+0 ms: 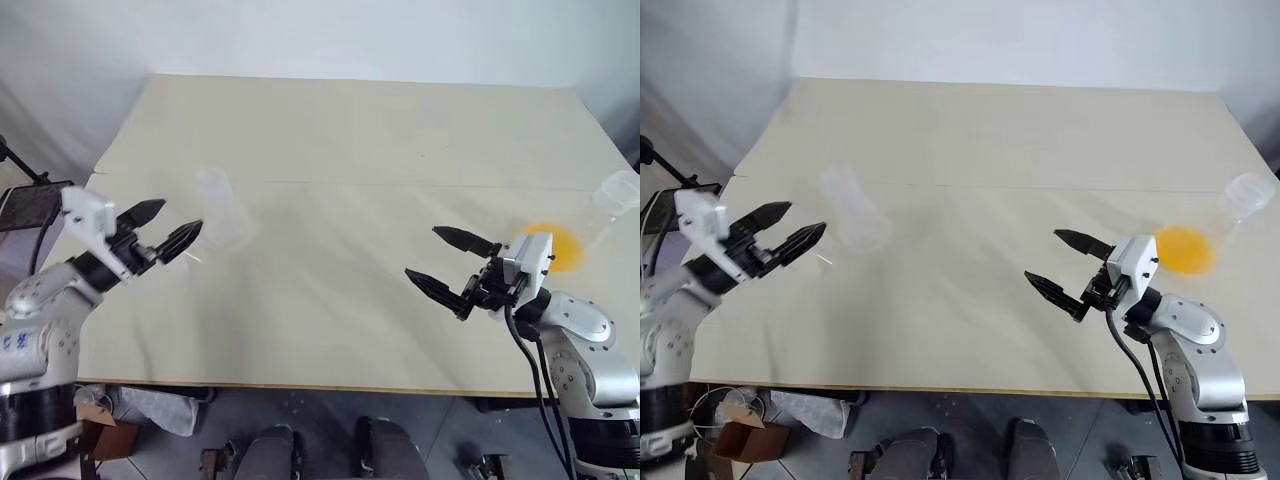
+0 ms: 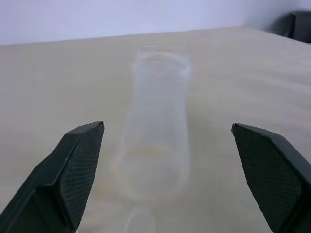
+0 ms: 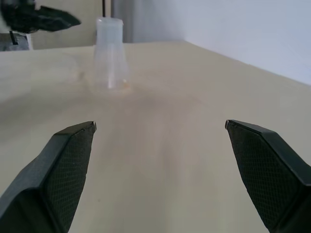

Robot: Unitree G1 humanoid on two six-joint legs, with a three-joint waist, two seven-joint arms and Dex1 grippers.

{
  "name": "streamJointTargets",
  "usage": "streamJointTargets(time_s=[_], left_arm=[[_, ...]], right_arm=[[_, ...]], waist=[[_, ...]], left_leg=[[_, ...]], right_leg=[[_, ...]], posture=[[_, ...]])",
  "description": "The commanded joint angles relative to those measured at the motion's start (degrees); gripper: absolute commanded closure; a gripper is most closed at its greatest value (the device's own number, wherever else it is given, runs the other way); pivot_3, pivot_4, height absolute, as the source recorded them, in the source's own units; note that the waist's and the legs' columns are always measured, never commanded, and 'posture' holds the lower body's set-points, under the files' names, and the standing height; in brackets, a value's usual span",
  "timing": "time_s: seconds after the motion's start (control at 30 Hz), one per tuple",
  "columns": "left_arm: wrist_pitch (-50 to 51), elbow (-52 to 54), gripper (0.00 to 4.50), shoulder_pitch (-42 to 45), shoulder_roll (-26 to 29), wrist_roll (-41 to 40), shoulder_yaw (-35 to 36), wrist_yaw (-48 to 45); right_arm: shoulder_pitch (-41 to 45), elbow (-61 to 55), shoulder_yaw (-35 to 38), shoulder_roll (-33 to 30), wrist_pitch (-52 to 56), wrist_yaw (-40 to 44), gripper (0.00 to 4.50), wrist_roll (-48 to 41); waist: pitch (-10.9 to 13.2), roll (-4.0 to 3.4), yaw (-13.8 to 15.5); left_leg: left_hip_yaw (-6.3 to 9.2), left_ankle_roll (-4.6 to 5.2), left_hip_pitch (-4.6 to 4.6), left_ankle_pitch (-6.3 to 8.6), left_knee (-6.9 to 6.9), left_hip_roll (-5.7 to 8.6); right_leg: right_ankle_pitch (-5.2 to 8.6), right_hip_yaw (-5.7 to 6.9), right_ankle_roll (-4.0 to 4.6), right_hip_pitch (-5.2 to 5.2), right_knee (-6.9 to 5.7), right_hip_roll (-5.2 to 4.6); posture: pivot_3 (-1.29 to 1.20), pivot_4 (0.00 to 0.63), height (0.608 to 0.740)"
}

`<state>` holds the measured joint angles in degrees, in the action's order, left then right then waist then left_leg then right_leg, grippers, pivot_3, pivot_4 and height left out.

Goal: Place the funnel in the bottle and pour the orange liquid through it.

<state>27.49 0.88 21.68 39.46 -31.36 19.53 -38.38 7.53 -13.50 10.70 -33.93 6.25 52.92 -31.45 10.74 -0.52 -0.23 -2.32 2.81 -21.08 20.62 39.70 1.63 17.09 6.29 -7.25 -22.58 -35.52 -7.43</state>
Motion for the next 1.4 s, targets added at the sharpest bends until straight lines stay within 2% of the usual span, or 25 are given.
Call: streamJointTargets(time_s=[0.03,0.23,0.4,0.57,0.67,0.83,1.03,1.13,1.27,1.4], left_arm=[[-0.18,-6.35,0.03,5.83,1.08,3.18,-3.21,-0.56],[-2.24,-14.78,0.03,14.17,-1.08,5.9,-7.05,-2.19],[-5.4,-19.1,0.03,17.51,-4.58,6.44,-7.55,-2.83],[-5.37,-19.82,0.03,18.16,-5.28,6.78,-8.73,-5.4],[-6.59,-21.24,0.63,19.01,-5.62,7.31,-8.48,-5.41],[-8.69,-23.38,2.16,20.11,-6.69,7.26,-8.79,-6.84],[-9.97,-21.75,2.21,22.15,-8.95,5.41,-10.25,-12.17],[-10.14,-18.64,2.21,23.62,-10.93,5.55,-13.78,-17.05],[-9.52,-18.34,2.21,26.41,-16.82,5.36,-17.96,-20.38],[-15.37,-24.64,2.21,28.52,-22.54,9.76,-23.2,-23.65]], right_arm=[[-0.9,-2.04,2.61,-1.48,-0.84,0.04,0.0,-0.2],[-3.31,-4.53,2.89,-0.72,-0.81,-1.86,0.0,-0.05],[-5.12,-5.98,2.67,0.23,-1.19,-3.36,0.0,0.05],[-6.21,-6.71,3.03,0.67,-1.62,-4.24,0.0,0.08],[-7.19,-7.33,3.09,0.95,-1.82,-4.82,0.0,0.08],[-8.84,-8.3,3.04,1.51,-2.29,-6.1,0.0,0.25],[-12.65,-10.49,4.84,1.85,-2.5,-8.43,0.0,0.61],[-16.82,-12.73,7.95,1.79,-2.43,-10.01,0.0,0.32],[-24.46,-16.73,12.69,2.74,-2.47,-11.83,0.0,0.05],[-30.58,-20.19,16.07,4.54,-2.68,-14.06,0.0,0.5]], waist=[[0.0,0.0,0.05],[0.02,0.03,0.41],[0.04,0.05,1.31],[0.04,0.06,1.52],[0.04,0.06,1.64],[0.04,0.06,1.68],[0.05,0.08,1.88],[0.05,0.08,2.04],[0.05,0.09,2.34],[0.05,0.09,2.37]], left_leg=[[-0.01,0.0,-0.01,0.0,0.0,0.0],[-0.01,0.03,-0.08,-0.02,0.21,0.0],[0.03,0.05,-0.11,-0.03,0.31,0.03],[0.01,0.05,-0.11,-0.03,0.32,0.04],[0.01,0.06,-0.11,-0.03,0.33,0.04],[0.01,0.07,-0.1,-0.04,0.34,0.07],[0.03,0.08,-0.12,-0.05,0.35,0.09],[0.05,0.11,-0.16,-0.06,0.35,0.14],[0.06,0.13,-0.16,-0.07,0.35,0.19],[-0.03,0.16,-0.13,-0.09,0.35,0.17]], right_leg=[[0.0,0.12,0.0,-0.01,0.0,0.02],[0.0,0.22,0.0,0.07,0.03,0.0],[0.0,0.21,-0.01,0.12,0.04,-0.03],[0.0,0.21,-0.01,0.12,0.03,-0.03],[0.0,0.22,-0.01,0.12,0.03,-0.03],[0.0,0.22,-0.01,0.13,0.02,-0.04],[-0.01,0.24,-0.02,0.14,0.01,-0.05],[-0.02,0.24,-0.04,0.14,0.03,-0.08],[-0.03,0.24,-0.06,0.18,0.05,-0.09],[-0.03,0.19,-0.07,0.19,0.1,-0.05]], posture=[[0.0,0.15,0.74],[0.0,0.15,0.74],[0.0,0.15,0.74],[0.0,0.15,0.74],[0.0,0.15,0.74],[0.0,0.15,0.74],[0.0,0.15,0.74],[0.0,0.15,0.74],[0.0,0.15,0.74],[0.0,0.15,0.74]])
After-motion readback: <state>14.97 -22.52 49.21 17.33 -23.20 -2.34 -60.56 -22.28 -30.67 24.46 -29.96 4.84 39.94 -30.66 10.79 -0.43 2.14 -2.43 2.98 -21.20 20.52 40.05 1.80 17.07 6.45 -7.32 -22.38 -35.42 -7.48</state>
